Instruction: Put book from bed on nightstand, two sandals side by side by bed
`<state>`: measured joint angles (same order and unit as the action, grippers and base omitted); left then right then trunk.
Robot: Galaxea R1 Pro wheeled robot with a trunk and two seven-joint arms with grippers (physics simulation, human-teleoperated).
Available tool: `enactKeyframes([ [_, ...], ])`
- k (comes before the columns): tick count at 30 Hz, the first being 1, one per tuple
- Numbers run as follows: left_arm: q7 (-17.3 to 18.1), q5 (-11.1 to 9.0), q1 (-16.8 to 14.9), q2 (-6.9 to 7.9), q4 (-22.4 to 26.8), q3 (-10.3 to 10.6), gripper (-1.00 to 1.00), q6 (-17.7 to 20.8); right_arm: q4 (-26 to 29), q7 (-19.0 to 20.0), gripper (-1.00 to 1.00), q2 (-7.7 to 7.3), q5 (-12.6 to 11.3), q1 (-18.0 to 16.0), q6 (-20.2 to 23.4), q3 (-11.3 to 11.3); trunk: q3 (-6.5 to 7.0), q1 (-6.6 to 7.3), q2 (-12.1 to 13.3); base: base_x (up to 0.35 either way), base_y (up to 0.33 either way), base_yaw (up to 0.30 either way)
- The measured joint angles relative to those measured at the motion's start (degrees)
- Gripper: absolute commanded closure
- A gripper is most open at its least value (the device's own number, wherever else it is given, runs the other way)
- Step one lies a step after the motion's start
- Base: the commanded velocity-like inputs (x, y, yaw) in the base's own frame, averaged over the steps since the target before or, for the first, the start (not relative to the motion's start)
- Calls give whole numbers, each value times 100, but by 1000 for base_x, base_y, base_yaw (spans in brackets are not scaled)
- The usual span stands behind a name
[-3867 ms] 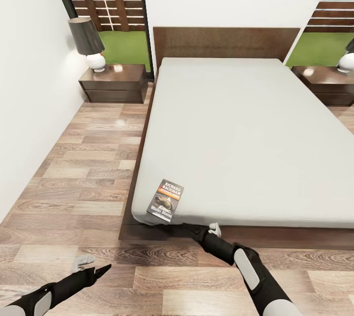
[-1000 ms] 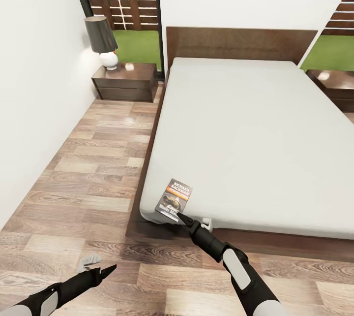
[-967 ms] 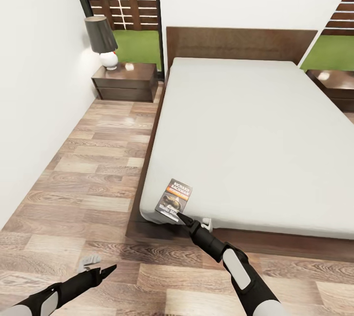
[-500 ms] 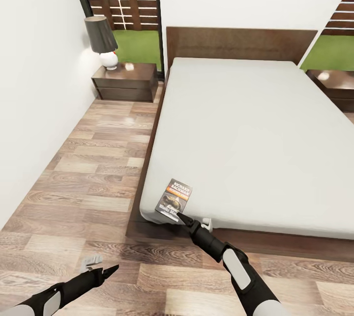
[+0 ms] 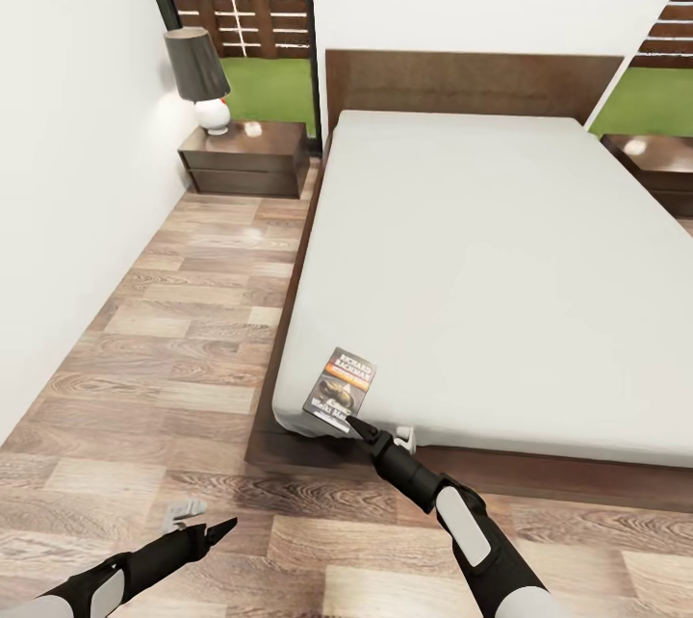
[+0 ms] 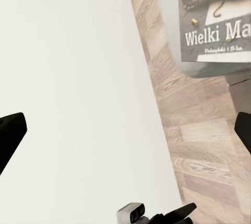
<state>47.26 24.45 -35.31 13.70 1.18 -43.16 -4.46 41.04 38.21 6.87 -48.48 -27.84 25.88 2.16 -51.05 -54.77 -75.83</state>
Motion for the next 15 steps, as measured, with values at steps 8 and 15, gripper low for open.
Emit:
enactKeyframes([
  [8, 6, 0, 0, -2, 0, 0, -100, 0, 4, 11, -100, -1, 0, 0, 0, -2, -144, -176, -321, 0, 0, 0],
  [15, 6, 0, 0, -9, 0, 0, -100, 5, 6, 17, -100, -1, 0, 0, 0, -3, -269, -330, -602, 0, 0, 0],
])
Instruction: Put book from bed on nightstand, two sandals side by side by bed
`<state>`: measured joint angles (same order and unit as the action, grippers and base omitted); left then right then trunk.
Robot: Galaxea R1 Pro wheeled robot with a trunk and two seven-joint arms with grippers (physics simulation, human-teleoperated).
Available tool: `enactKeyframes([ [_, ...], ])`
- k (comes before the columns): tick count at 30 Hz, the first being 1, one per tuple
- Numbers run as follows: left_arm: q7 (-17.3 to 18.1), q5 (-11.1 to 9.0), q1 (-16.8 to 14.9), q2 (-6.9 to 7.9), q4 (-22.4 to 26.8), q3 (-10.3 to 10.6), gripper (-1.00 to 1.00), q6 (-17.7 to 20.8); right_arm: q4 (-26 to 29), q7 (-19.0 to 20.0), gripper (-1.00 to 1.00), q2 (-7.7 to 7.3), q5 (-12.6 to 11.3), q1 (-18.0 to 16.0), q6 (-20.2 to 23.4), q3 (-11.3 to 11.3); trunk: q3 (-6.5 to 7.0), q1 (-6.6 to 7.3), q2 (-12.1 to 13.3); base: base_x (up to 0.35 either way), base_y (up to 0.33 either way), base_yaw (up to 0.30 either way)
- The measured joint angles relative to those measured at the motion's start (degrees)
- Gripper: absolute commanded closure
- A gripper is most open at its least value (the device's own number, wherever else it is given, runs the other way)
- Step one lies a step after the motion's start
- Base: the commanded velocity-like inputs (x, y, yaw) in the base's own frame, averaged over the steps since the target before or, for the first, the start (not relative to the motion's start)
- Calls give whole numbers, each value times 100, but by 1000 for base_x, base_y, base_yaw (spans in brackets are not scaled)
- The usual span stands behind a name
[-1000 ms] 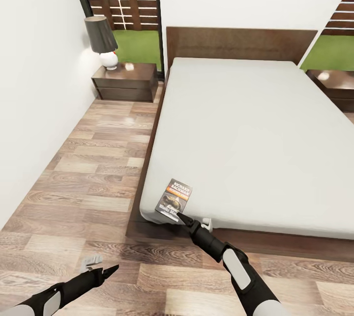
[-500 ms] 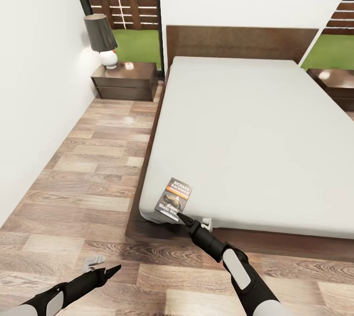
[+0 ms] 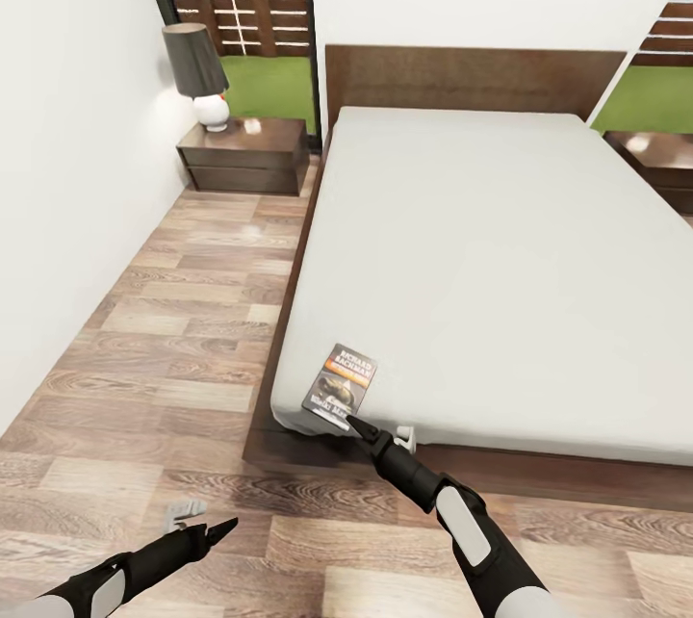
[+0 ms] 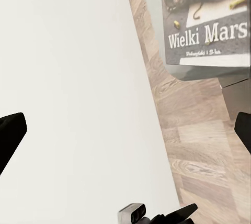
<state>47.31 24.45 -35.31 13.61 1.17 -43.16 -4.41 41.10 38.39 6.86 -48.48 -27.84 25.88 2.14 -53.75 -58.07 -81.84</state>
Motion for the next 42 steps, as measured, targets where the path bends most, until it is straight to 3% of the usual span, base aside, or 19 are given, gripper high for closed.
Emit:
enactKeyframes([
  [35, 0, 0, 0, 0, 0, 6, -100, -1, -3, 1, -100, 0, 0, 0, 0, 4, -628, -769, -1404, 0, 0, 0],
  [42, 6, 0, 0, 0, 0, 2, -100, 0, -3, 0, -100, 0, -1, 0, 0, 0, -629, -769, -1405, 0, 0, 0],
])
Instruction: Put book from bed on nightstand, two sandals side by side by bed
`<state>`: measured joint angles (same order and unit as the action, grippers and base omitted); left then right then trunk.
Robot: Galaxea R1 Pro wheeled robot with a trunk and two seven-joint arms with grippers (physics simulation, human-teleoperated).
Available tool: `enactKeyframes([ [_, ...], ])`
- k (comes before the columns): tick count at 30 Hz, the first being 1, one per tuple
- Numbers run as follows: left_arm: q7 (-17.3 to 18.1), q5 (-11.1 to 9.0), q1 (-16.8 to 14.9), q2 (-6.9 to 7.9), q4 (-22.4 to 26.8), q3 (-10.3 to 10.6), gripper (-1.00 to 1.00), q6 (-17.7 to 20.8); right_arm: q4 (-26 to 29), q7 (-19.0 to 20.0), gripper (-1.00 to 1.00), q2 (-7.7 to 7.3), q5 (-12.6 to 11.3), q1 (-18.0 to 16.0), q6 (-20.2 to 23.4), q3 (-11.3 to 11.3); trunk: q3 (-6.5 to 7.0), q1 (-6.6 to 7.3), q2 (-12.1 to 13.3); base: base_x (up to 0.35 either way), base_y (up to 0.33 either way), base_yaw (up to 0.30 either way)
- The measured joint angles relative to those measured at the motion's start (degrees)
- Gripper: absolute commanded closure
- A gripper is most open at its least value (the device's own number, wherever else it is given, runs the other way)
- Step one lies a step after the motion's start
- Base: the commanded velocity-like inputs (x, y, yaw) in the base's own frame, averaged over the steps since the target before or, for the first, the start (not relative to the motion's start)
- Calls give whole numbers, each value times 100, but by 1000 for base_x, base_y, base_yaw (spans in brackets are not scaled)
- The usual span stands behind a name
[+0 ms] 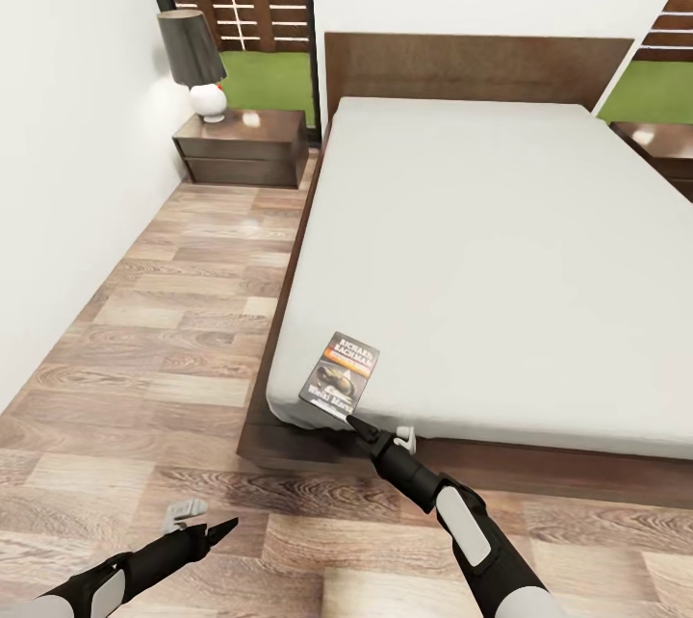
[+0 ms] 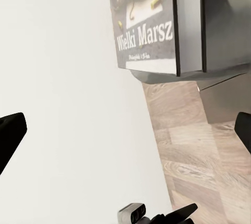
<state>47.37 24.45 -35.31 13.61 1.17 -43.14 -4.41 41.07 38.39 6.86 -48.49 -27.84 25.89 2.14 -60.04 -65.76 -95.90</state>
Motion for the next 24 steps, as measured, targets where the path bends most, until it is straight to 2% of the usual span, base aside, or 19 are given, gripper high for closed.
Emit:
enactKeyframes([
  [5, -11, 0, 0, 0, 0, -3, -100, -4, -2, 0, -100, 0, 0, 0, 0, 1, 0, 0, 0, 8, 20, 0],
  [10, -13, 0, 0, 0, 1, -2, -100, -8, -3, 0, -100, -1, -1, 0, 0, 0, 0, 1, 0, 67, 164, 0],
  [20, -9, 1, 0, 0, 0, -2, -100, -11, 1, 2, -100, 0, 0, 0, 0, -2, 0, 0, 0, 10, 14, 0],
  [24, -7, 2, 0, 0, 0, 2, -100, -18, 3, 5, -100, 0, 0, 0, 0, -3, 0, 2, 0, 178, 0, 0],
])
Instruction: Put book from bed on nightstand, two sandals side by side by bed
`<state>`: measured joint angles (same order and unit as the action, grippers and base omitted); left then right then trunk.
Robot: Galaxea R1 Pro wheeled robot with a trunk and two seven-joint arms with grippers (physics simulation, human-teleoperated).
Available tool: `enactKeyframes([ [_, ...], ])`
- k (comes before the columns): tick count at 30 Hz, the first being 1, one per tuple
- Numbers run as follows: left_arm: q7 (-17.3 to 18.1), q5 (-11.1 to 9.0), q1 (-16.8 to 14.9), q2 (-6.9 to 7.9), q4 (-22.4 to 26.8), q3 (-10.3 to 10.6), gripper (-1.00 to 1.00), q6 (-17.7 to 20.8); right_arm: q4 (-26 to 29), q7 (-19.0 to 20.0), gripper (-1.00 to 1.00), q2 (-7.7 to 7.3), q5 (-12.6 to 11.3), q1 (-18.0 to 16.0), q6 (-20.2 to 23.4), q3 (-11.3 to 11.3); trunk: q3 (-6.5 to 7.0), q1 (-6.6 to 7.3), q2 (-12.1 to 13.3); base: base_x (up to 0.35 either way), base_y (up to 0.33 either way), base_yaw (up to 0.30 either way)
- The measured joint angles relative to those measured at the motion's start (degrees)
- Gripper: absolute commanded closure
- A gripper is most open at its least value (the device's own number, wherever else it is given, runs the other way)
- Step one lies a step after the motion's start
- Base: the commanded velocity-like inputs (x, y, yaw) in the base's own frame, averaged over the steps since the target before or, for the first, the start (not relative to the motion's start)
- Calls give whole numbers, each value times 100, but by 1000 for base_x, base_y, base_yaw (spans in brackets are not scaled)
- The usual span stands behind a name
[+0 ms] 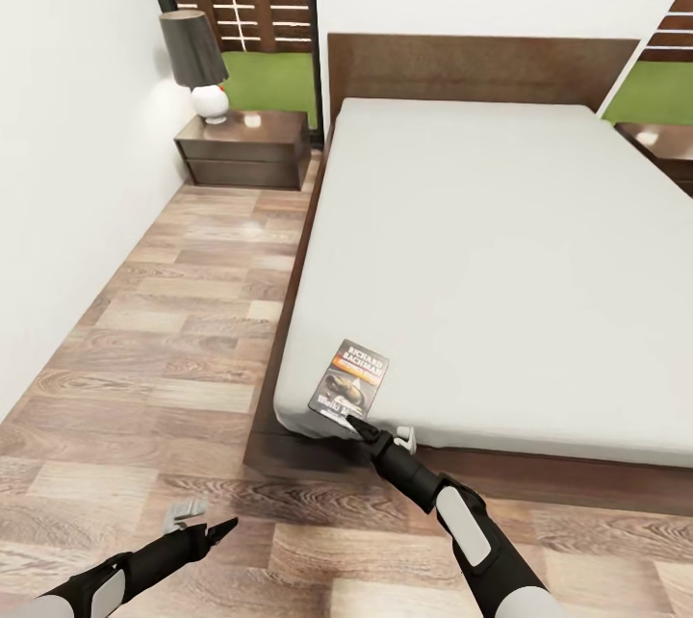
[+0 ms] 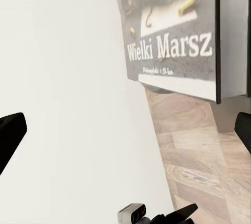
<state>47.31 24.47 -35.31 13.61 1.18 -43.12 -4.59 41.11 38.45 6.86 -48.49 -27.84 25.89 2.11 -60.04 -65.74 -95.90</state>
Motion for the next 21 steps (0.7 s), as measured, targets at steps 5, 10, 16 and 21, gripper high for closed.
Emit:
enactKeyframes([
  [5, 1, 6, 0, 0, 0, 3, -100, -3, -1, 3, -100, 0, 0, 0, 0, 0, 0, -2, 0, 60, 0, 0],
  [10, 1, 7, 0, -2, 0, 3, -100, -3, 0, 3, -100, 0, 0, 0, 0, 0, 0, -3, 0, 5, 0, 0],
  [16, 1, 7, 0, -56, 0, 2, -100, -3, 1, 3, -100, 0, 0, 0, 0, 0, 0, -3, 0, 0, 0, 0],
  [21, -4, 7, 0, -76, 0, 3, -100, 3, 1, 3, -100, 0, 0, 0, 0, 0, 0, -2, 0, 0, 0, 0],
])
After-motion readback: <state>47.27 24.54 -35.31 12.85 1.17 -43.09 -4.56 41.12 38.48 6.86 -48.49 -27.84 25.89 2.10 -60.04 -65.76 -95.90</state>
